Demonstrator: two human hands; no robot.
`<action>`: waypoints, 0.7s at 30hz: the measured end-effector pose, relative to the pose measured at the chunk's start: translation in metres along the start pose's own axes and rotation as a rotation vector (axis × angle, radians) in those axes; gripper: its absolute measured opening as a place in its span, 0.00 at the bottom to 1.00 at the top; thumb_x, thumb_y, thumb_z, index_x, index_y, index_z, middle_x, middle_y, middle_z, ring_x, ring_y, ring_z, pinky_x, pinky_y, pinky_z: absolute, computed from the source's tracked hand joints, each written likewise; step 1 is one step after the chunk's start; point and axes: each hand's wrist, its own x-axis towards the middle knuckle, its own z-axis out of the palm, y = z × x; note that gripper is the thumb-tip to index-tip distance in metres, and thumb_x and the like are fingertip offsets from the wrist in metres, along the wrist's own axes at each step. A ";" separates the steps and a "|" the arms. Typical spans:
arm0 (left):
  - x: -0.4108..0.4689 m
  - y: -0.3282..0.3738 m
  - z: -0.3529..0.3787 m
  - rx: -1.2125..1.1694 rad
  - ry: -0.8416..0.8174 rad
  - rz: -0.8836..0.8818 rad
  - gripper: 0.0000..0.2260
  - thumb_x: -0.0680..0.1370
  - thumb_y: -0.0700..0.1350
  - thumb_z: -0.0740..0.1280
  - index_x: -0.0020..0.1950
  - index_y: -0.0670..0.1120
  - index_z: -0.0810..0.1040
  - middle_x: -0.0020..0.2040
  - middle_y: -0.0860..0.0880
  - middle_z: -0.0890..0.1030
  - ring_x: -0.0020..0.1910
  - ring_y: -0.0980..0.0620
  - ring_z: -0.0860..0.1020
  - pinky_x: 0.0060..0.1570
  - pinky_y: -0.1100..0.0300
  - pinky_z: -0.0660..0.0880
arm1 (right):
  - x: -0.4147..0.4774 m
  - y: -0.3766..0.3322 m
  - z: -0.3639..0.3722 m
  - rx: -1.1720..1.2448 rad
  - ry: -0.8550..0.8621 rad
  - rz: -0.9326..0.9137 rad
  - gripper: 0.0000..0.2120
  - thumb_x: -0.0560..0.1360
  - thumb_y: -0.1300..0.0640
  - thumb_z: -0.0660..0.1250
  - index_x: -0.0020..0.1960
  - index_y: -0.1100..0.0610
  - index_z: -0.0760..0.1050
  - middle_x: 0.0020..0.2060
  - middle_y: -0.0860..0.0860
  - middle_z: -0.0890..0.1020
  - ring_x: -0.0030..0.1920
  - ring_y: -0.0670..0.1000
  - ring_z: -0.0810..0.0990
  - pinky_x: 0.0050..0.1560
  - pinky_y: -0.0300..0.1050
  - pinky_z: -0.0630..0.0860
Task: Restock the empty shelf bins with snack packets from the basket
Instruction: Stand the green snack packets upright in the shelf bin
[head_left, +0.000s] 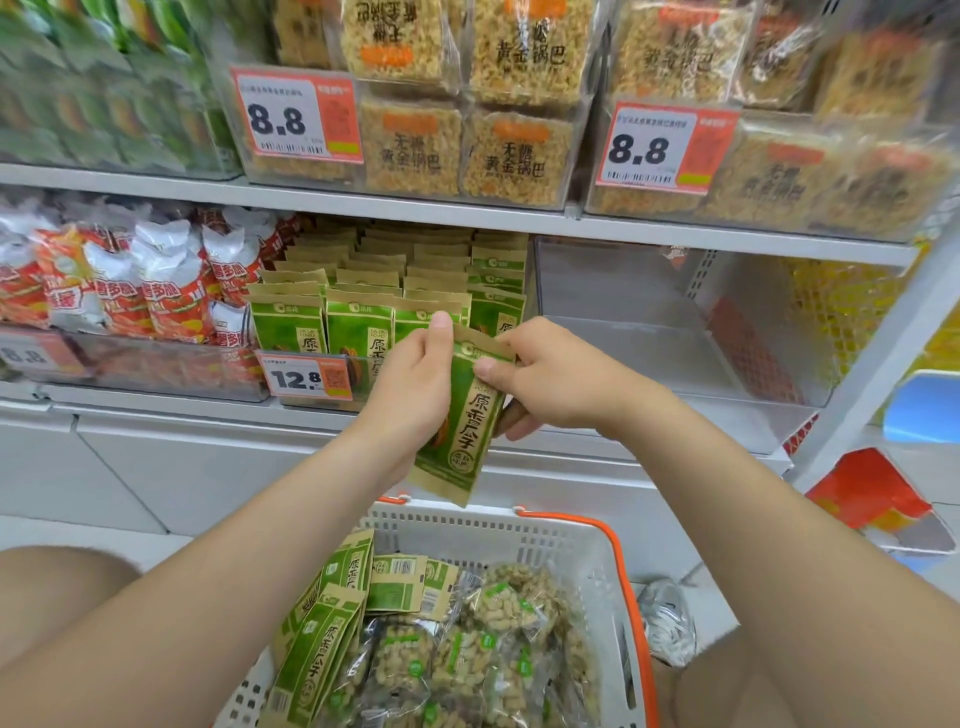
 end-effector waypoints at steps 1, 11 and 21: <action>0.001 0.001 0.000 -0.004 0.017 0.036 0.24 0.87 0.61 0.53 0.54 0.46 0.81 0.45 0.47 0.86 0.46 0.51 0.84 0.42 0.57 0.76 | -0.002 -0.002 -0.001 0.031 0.003 -0.001 0.14 0.87 0.52 0.59 0.55 0.61 0.79 0.46 0.56 0.88 0.42 0.54 0.89 0.47 0.56 0.87; 0.020 0.014 0.001 0.078 0.095 0.267 0.19 0.87 0.58 0.57 0.48 0.48 0.81 0.43 0.50 0.83 0.46 0.50 0.81 0.45 0.52 0.75 | -0.002 -0.004 -0.011 -0.209 0.368 -0.100 0.09 0.80 0.49 0.72 0.45 0.54 0.82 0.36 0.53 0.85 0.43 0.61 0.85 0.46 0.55 0.83; 0.052 -0.005 -0.020 1.108 0.053 0.605 0.29 0.79 0.45 0.66 0.79 0.47 0.62 0.78 0.44 0.61 0.76 0.41 0.62 0.69 0.37 0.64 | 0.035 0.018 -0.032 -0.413 0.720 -0.316 0.09 0.83 0.49 0.67 0.57 0.53 0.82 0.43 0.51 0.85 0.45 0.57 0.80 0.44 0.49 0.73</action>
